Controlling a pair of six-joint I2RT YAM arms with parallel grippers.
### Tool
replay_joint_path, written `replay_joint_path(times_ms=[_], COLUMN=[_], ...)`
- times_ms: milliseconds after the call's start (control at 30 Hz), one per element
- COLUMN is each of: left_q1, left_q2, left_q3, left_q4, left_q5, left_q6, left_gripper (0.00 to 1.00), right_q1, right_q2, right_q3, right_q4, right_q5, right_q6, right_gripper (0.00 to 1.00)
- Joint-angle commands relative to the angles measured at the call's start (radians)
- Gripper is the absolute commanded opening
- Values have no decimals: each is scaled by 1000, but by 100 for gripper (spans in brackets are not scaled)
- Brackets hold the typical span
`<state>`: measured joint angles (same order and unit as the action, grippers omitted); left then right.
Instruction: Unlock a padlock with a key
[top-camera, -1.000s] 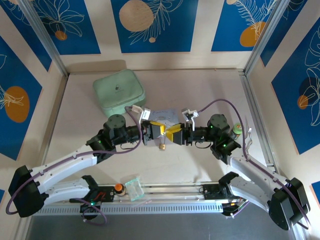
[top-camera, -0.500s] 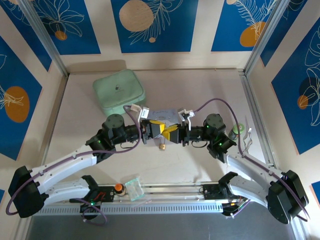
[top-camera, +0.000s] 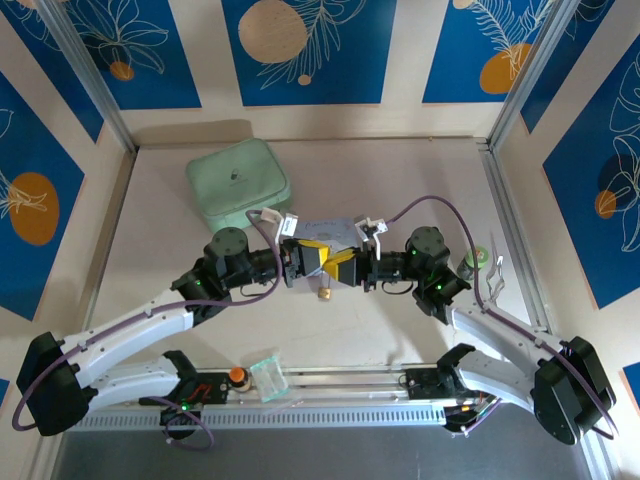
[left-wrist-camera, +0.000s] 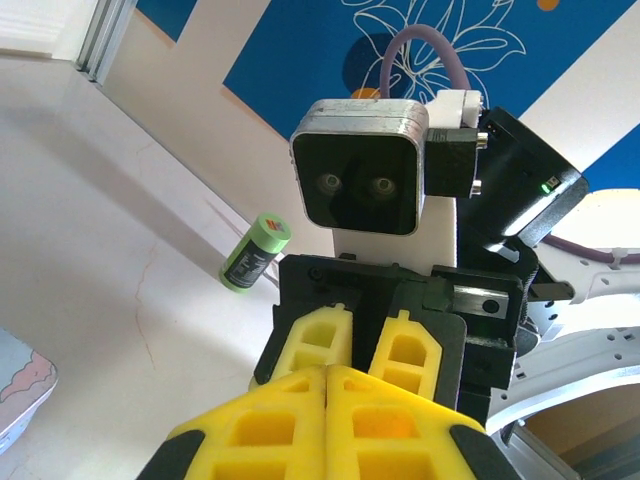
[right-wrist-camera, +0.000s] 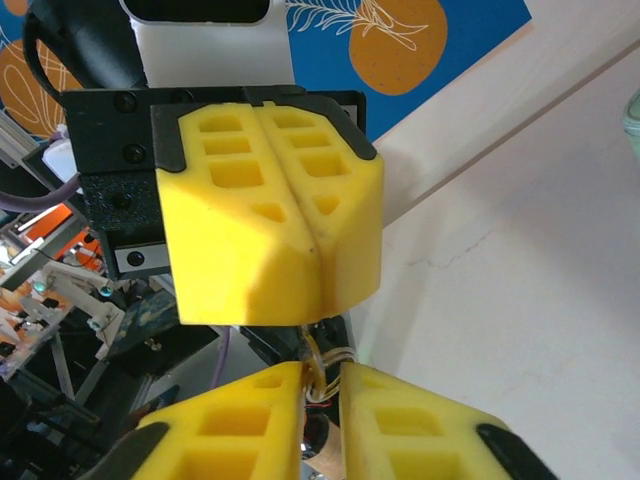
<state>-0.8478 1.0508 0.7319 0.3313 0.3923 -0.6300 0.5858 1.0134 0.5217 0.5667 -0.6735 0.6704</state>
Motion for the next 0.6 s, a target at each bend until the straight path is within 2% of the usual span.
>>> replay_joint_path(times_ms=[0, 100, 267, 333, 467, 567], left_q1=[3, 3, 3, 3, 2, 3], left_q2=[7, 12, 12, 12, 18, 18], left_q3=[20, 21, 24, 26, 27, 24], left_q4=[19, 24, 20, 18, 20, 22], left_q5=[32, 37, 36, 33, 31, 25], left_q6=[1, -4, -4, -4, -4, -5], left_gripper=[0, 0, 0, 0, 0, 0], right_q1=[2, -8, -31, -33, -32, -30], right_q2=[5, 7, 11, 11, 2, 5], right_q3=[26, 27, 23, 20, 8, 7], right_q4=[9, -2, 0, 9, 37, 38], right_q5=[18, 31, 34, 24, 14, -4], right_q6=[-8, -1, 16, 18, 17, 17], right_gripper=[14, 26, 36, 34, 23, 18])
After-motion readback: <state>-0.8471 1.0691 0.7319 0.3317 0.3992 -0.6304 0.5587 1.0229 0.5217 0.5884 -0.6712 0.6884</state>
